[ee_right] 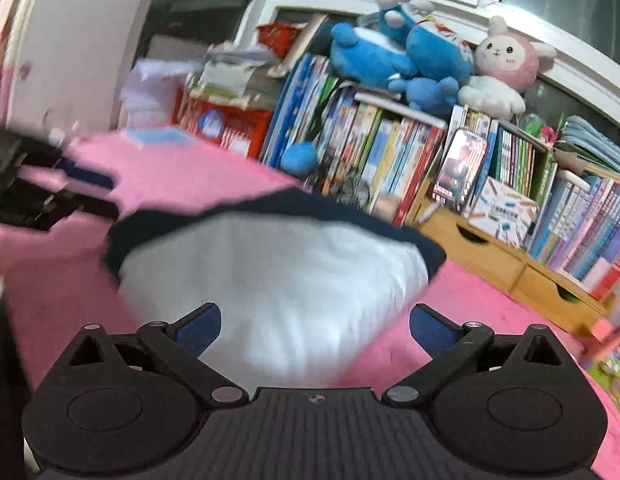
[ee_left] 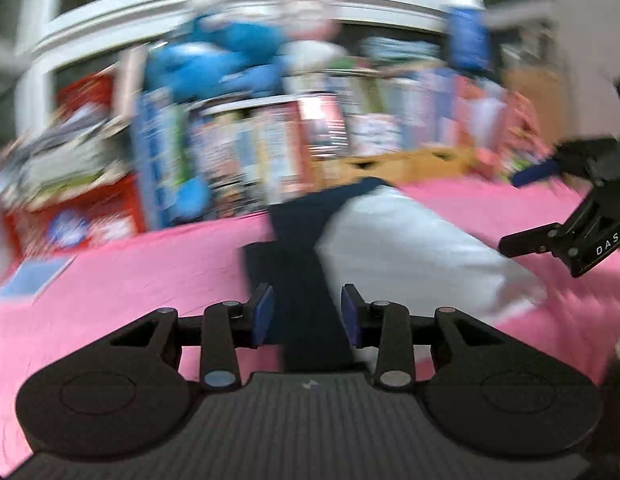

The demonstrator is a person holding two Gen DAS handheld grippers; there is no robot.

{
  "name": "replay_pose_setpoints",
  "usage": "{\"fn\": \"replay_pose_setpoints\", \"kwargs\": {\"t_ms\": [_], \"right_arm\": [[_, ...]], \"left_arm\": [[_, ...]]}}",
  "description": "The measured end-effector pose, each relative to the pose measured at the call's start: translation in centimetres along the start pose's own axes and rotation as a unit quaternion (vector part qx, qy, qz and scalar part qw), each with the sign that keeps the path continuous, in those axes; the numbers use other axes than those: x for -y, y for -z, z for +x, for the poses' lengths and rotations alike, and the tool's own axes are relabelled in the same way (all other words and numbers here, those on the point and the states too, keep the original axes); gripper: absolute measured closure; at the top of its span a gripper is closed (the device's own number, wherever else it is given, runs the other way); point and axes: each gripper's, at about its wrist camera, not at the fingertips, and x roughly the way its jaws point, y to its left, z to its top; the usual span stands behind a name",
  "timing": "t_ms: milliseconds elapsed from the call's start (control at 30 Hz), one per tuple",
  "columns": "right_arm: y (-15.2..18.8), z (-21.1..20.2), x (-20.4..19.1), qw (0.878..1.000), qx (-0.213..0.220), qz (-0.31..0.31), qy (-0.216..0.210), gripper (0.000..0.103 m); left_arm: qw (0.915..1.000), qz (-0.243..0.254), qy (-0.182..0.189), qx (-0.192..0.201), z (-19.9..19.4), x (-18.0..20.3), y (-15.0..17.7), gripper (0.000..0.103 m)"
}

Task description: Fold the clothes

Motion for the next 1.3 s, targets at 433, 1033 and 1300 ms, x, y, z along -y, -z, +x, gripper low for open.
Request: {"fn": "replay_pose_setpoints", "kwargs": {"t_ms": [433, 1033, 1300], "right_arm": [[4.1, 1.3, -2.1, 0.999, -0.023, 0.042, 0.01, 0.041], [5.2, 1.9, -1.1, 0.994, -0.029, 0.101, 0.004, 0.057], [5.5, 1.8, -0.9, 0.993, -0.03, 0.117, 0.005, 0.051]], "left_arm": [[0.965, 0.246, 0.09, 0.002, 4.8, 9.5, -0.3, 0.051], [0.9519, 0.293, 0.025, -0.088, 8.0, 8.0, 0.3, 0.085], [0.9657, 0.224, -0.004, -0.132, 6.9, 4.9, 1.3, 0.084]]}}
